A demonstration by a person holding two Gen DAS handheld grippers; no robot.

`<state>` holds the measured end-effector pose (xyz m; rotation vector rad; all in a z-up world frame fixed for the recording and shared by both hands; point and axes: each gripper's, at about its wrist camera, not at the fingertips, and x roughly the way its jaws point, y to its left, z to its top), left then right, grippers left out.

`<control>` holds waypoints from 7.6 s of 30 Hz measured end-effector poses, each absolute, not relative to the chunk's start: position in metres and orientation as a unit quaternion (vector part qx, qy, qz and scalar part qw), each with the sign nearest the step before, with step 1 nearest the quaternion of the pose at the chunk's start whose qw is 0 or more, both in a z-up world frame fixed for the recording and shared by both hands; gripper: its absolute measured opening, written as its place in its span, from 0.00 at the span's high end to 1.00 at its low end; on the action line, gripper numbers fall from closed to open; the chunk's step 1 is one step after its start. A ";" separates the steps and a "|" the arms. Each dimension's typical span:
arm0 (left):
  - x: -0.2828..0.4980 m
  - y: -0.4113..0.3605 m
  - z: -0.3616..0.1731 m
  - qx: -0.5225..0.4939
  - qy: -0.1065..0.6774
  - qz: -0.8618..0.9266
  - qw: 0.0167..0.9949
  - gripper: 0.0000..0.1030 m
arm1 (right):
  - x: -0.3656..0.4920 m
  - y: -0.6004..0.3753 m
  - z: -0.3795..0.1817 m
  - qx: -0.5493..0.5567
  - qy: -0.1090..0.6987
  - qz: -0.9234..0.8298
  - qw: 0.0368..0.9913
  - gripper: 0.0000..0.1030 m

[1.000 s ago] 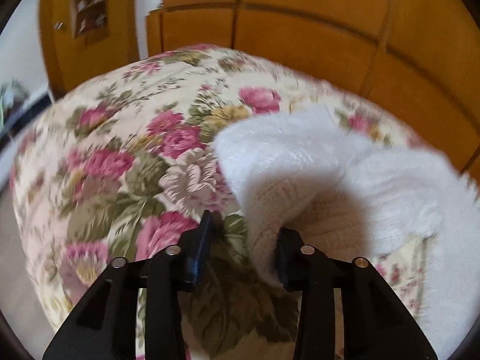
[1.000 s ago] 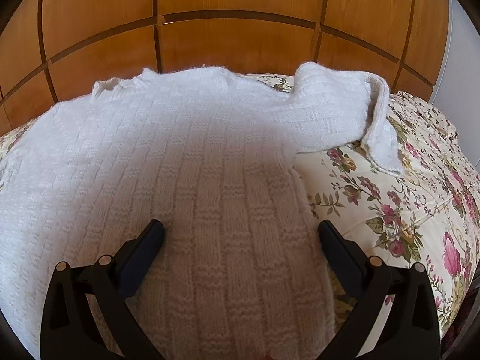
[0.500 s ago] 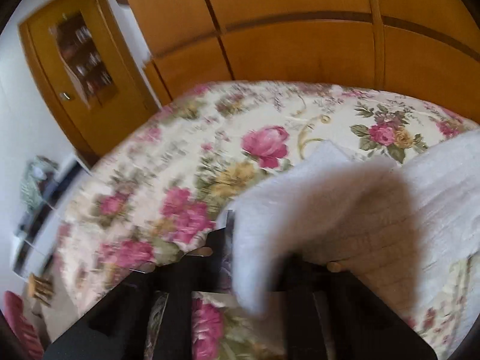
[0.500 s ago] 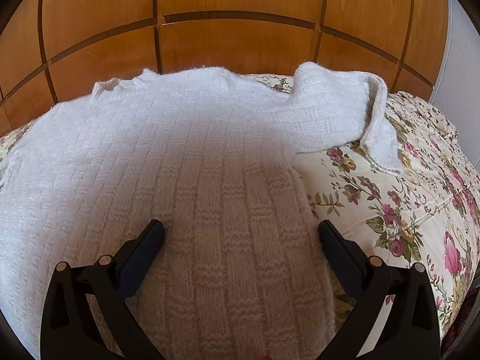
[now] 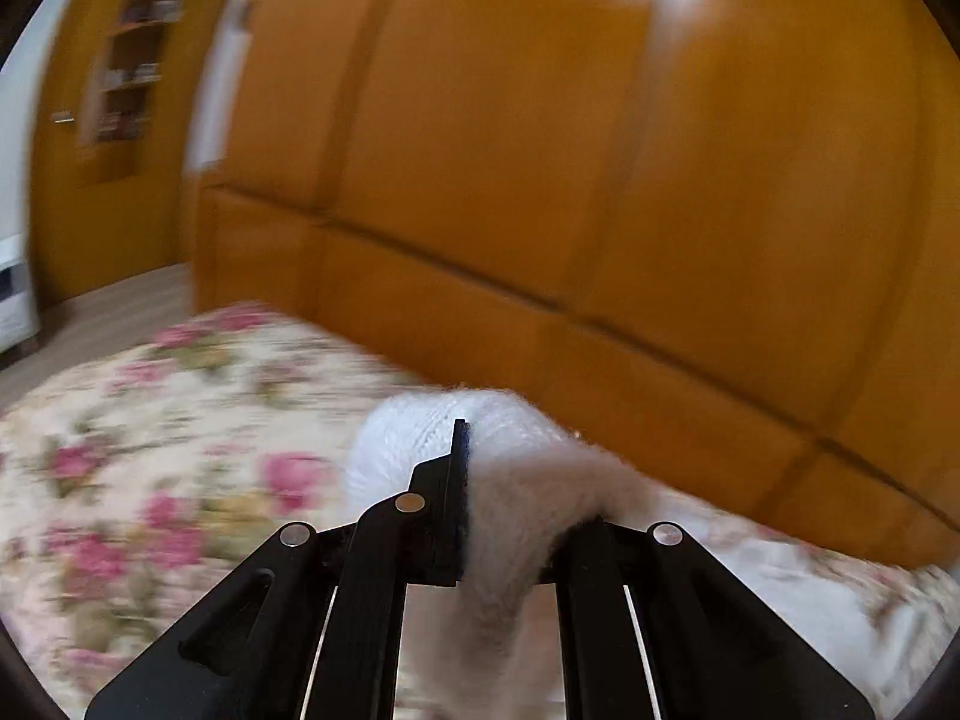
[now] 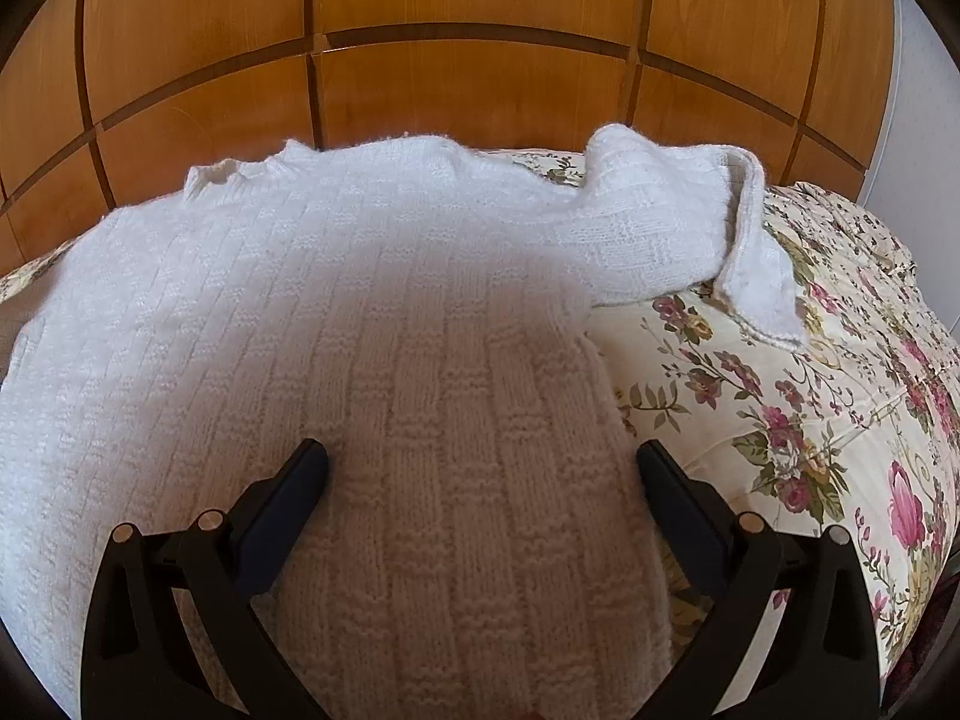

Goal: Fold small clothes

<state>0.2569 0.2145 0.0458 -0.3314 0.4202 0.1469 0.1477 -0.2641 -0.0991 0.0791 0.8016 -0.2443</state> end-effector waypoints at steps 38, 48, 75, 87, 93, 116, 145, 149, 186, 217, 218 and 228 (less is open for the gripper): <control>0.233 0.173 -0.109 -0.198 0.399 0.100 0.890 0.59 | 0.151 -0.233 -0.068 0.056 0.373 -0.023 0.926 0.28; 0.235 0.172 -0.117 -0.229 0.375 0.061 0.896 0.59 | 0.237 -0.200 -0.090 0.210 0.438 0.109 0.867 0.52; 0.239 0.170 -0.120 -0.229 0.372 0.051 0.898 0.50 | 0.282 -0.224 -0.091 0.119 0.375 0.019 0.919 0.95; 0.249 0.176 -0.079 -0.240 0.347 0.070 0.904 0.35 | 0.255 -0.258 -0.086 0.186 0.313 -0.046 0.930 0.97; 0.305 0.153 -0.103 -0.159 0.411 0.069 0.895 0.42 | 0.263 -0.273 -0.097 0.226 0.337 -0.036 0.913 0.98; 0.304 0.163 -0.118 -0.197 0.388 0.054 0.899 0.53 | 0.273 -0.260 -0.075 0.202 0.339 0.028 0.918 0.94; 0.307 0.135 -0.105 -0.084 0.394 0.132 0.906 0.35 | 0.269 -0.279 -0.097 0.211 0.358 -0.032 0.909 0.88; 0.279 0.122 -0.083 -0.111 0.367 0.097 0.919 0.22 | 0.259 -0.286 -0.093 0.230 0.329 -0.024 0.916 0.61; 0.267 0.090 -0.115 -0.123 0.418 0.041 0.899 0.04 | 0.192 -0.453 -0.098 0.217 0.368 -0.243 0.871 0.57; 0.268 0.092 -0.116 -0.130 0.416 0.038 0.899 0.04 | 0.245 -0.276 -0.066 0.282 0.374 0.058 0.882 0.89; 0.268 0.092 -0.116 -0.130 0.416 0.038 0.899 0.04 | 0.250 -0.273 -0.074 0.269 0.386 0.057 0.881 0.88; 0.269 0.090 -0.116 -0.130 0.418 0.039 0.898 0.04 | 0.205 -0.304 -0.068 0.209 0.329 0.005 0.921 0.36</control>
